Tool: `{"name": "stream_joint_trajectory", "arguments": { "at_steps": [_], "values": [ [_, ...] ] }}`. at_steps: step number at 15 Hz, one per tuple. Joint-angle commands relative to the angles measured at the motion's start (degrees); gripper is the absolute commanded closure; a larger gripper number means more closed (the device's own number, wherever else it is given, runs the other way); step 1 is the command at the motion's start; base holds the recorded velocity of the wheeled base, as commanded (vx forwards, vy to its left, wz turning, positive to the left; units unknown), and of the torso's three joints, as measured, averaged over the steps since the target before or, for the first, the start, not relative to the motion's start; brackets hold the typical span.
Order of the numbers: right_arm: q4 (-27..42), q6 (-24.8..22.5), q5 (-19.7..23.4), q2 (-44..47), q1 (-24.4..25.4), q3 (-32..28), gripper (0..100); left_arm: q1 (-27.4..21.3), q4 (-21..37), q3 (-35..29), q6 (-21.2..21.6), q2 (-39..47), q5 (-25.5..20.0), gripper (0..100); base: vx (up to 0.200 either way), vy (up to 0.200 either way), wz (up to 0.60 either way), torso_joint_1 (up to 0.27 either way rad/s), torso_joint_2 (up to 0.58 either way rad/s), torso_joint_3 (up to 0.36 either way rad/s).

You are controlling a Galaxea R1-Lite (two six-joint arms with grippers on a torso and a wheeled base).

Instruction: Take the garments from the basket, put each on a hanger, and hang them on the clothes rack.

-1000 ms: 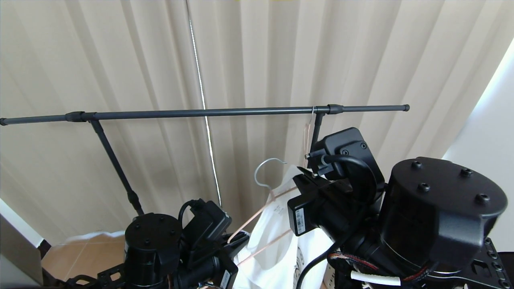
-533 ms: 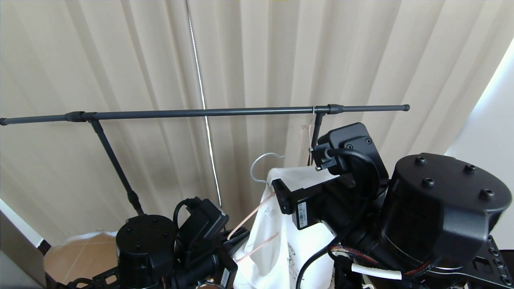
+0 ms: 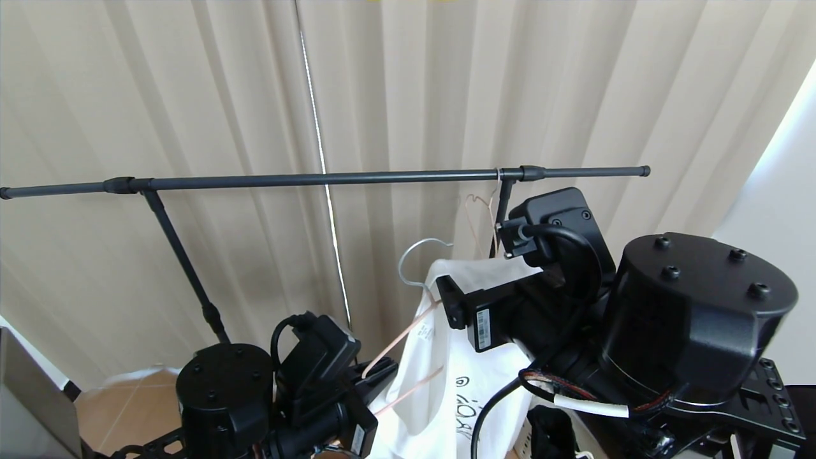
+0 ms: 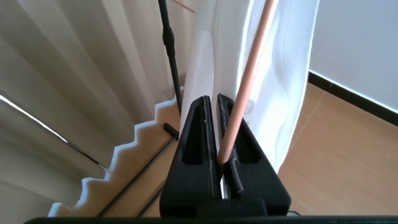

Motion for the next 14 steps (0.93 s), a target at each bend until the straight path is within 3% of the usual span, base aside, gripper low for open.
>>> {"name": "stream_joint_trajectory", "arguments": {
  "at_steps": [1, 14],
  "values": [
    [0.0, 0.1, 0.0, 0.4, -0.1, 0.1, 0, 0.0, -0.2, 0.0, 0.0, 0.1, 0.0, 100, 0.0, 0.0, 0.0, 0.0, 0.0, 0.0],
    [0.0, 0.2, 0.0, 0.2, -0.1, 0.2, 0, 4.5, -1.2, -3.7, -1.8, 1.3, 1.7, 100, 0.0, 0.0, 0.0, 0.0, 0.0, 0.0]
  ]
}}
